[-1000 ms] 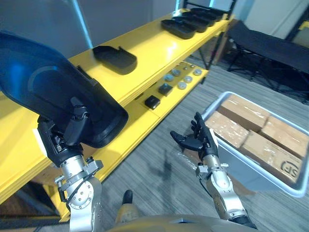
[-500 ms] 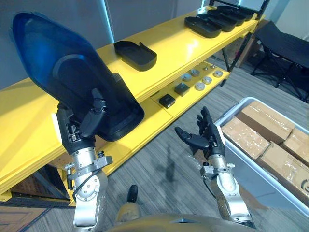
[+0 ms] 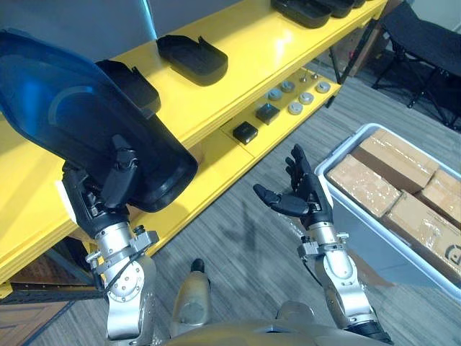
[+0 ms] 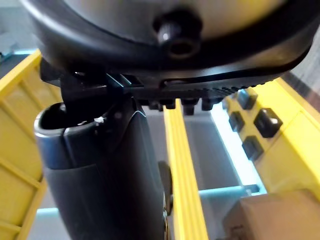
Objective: Walk over and take three plastic housings, then place them on the shelf
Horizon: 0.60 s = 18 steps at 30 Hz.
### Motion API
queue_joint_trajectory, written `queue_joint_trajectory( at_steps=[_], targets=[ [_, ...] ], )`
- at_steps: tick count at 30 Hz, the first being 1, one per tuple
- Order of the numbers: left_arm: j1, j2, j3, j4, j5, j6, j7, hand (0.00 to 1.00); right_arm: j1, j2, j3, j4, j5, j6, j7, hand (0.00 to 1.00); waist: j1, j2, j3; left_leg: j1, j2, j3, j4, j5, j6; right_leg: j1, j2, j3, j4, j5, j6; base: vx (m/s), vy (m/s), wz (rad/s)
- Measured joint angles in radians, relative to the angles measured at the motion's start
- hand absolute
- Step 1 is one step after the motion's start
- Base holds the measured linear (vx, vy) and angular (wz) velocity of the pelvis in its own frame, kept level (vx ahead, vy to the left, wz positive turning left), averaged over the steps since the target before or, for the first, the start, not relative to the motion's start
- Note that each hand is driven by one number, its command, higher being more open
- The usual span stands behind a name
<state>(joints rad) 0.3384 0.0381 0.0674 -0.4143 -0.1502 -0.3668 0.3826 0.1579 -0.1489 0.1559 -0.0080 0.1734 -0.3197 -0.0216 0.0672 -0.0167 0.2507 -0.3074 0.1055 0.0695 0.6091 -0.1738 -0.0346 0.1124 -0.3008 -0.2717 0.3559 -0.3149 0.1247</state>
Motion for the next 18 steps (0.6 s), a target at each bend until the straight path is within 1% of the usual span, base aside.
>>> queue_joint_trajectory(
  at_steps=[1,2,3,4,5,6,7,8,9,10,11,12,13,14,16,17,18],
  targets=[
    [0.007,0.001,0.011,-0.011,0.0,0.0,-0.024,0.0,0.03,0.001,0.0,-0.05,0.0,-0.007,-0.01,1.0,0.002,0.0,-0.003,0.0,-0.013,0.01,0.013,-0.067,0.0,-0.016,-0.011,0.013,0.121,-0.002,-0.037,0.23,0.164,0.42],
    [0.008,0.003,0.023,-0.015,0.0,0.0,-0.032,0.0,0.035,0.009,0.0,-0.063,0.0,-0.017,-0.015,1.0,0.0,-0.009,-0.005,0.002,-0.028,-0.007,0.016,-0.076,0.002,-0.063,-0.028,0.036,0.21,0.023,-0.042,0.2,0.185,0.62],
    [0.011,0.008,0.041,-0.015,0.0,0.002,-0.041,0.0,0.034,0.025,0.015,-0.074,-0.002,-0.026,-0.02,1.0,-0.005,-0.019,-0.009,0.01,-0.046,-0.024,-0.006,-0.078,0.009,-0.139,-0.033,0.087,0.335,0.115,-0.059,0.14,0.177,0.62],
    [0.012,0.016,0.056,-0.016,0.0,0.003,-0.045,0.0,0.032,0.042,0.017,-0.074,-0.004,-0.042,-0.019,1.0,-0.008,-0.026,-0.009,0.031,-0.06,-0.045,-0.044,-0.071,0.021,-0.172,-0.031,0.113,0.402,0.173,-0.061,0.24,0.163,0.71],
    [0.012,0.023,0.067,-0.018,-0.001,0.003,-0.044,0.0,0.027,0.055,0.021,-0.074,-0.004,-0.06,-0.02,1.0,-0.01,-0.024,-0.008,0.052,-0.065,-0.07,-0.084,-0.058,0.04,-0.191,-0.013,0.129,0.436,0.138,-0.053,0.34,0.022,0.67],
    [0.007,0.019,0.083,-0.018,-0.006,0.003,-0.037,0.0,0.009,0.056,0.021,-0.077,-0.004,-0.074,-0.019,1.0,-0.013,-0.024,-0.009,0.091,-0.069,-0.099,-0.131,-0.048,0.048,-0.203,0.025,0.139,0.433,0.071,-0.06,0.49,-0.04,0.74],
    [-0.005,0.019,0.092,-0.017,-0.021,0.003,-0.03,0.0,-0.011,0.049,0.012,-0.09,-0.003,-0.093,-0.013,1.0,-0.017,-0.017,-0.012,0.141,-0.072,-0.131,-0.196,-0.031,0.044,-0.213,0.078,0.136,0.358,0.028,-0.072,0.35,-0.065,0.72],
    [-0.02,0.021,0.089,-0.013,-0.032,0.002,-0.03,0.0,-0.015,0.042,0.003,-0.105,-0.002,-0.107,-0.011,1.0,-0.022,-0.01,-0.017,0.153,-0.073,-0.153,-0.218,-0.025,0.039,-0.224,0.102,0.141,0.31,0.023,-0.081,0.38,-0.077,1.05],
    [-0.063,0.021,0.081,0.001,-0.044,0.002,-0.028,0.0,-0.021,0.023,-0.02,-0.152,0.004,-0.131,0.001,1.0,-0.039,0.006,-0.024,0.159,-0.079,-0.205,-0.242,-0.018,0.032,-0.263,0.144,0.179,0.239,0.02,-0.087,0.29,-0.109,1.34],
    [-0.107,0.026,0.075,0.023,-0.044,0.0,-0.019,0.0,-0.034,0.004,-0.041,-0.195,0.017,-0.156,0.014,1.0,-0.058,0.01,-0.028,0.166,-0.081,-0.25,-0.249,-0.007,0.014,-0.309,0.178,0.258,0.202,0.023,-0.081,0.36,-0.151,1.4],
    [-0.122,0.033,0.071,0.036,-0.045,-0.001,-0.015,0.0,-0.042,-0.004,-0.048,-0.209,0.022,-0.165,0.015,1.0,-0.066,0.013,-0.03,0.171,-0.083,-0.27,-0.251,-0.005,0.009,-0.32,0.19,0.299,0.177,0.032,-0.069,0.32,-0.208,1.48],
    [-0.147,0.052,0.06,0.069,-0.047,0.0,-0.014,0.0,-0.055,-0.019,-0.062,-0.236,0.031,-0.177,0.013,1.0,-0.082,0.009,-0.036,0.182,-0.098,-0.32,-0.249,-0.007,-0.01,-0.316,0.196,0.351,0.077,0.081,-0.042,0.2,-0.153,1.24],
    [-0.154,0.062,0.049,0.077,-0.048,0.0,-0.015,0.0,-0.06,-0.023,-0.073,-0.248,0.032,-0.181,0.01,1.0,-0.087,0.0,-0.043,0.186,-0.109,-0.338,-0.246,-0.015,-0.026,-0.306,0.185,0.356,0.015,0.157,-0.048,0.4,-0.407,1.6],
    [-0.152,0.067,0.027,0.086,-0.047,-0.002,-0.019,0.0,-0.091,-0.041,-0.095,-0.249,0.039,-0.193,0.01,1.0,-0.091,-0.01,-0.062,0.193,-0.122,-0.385,-0.236,-0.046,-0.066,-0.277,0.164,0.336,-0.038,0.23,0.003,0.27,-0.297,1.1],
    [-0.14,0.037,0.001,0.089,-0.046,0.0,-0.031,0.0,-0.124,-0.085,-0.114,-0.246,0.054,-0.193,0.009,1.0,-0.076,0.041,-0.08,0.178,-0.062,-0.394,-0.232,-0.05,-0.076,-0.238,0.203,0.272,-0.092,0.24,-0.012,0.24,-0.306,0.77],
    [-0.137,0.029,-0.01,0.09,-0.045,0.001,-0.051,0.0,-0.144,-0.112,-0.131,-0.243,0.078,-0.194,0.007,1.0,-0.067,0.06,-0.087,0.184,-0.034,-0.385,-0.256,-0.039,-0.086,-0.216,0.223,0.234,-0.111,0.241,-0.018,0.19,-0.304,0.77],
    [-0.137,0.029,-0.014,0.09,-0.044,0.001,-0.073,0.0,-0.153,-0.118,-0.149,-0.243,0.086,-0.193,0.007,1.0,-0.066,0.063,-0.088,0.202,-0.014,-0.349,-0.299,-0.013,-0.092,-0.196,0.227,0.201,-0.115,0.232,-0.032,0.13,-0.237,0.71]
  ],
)
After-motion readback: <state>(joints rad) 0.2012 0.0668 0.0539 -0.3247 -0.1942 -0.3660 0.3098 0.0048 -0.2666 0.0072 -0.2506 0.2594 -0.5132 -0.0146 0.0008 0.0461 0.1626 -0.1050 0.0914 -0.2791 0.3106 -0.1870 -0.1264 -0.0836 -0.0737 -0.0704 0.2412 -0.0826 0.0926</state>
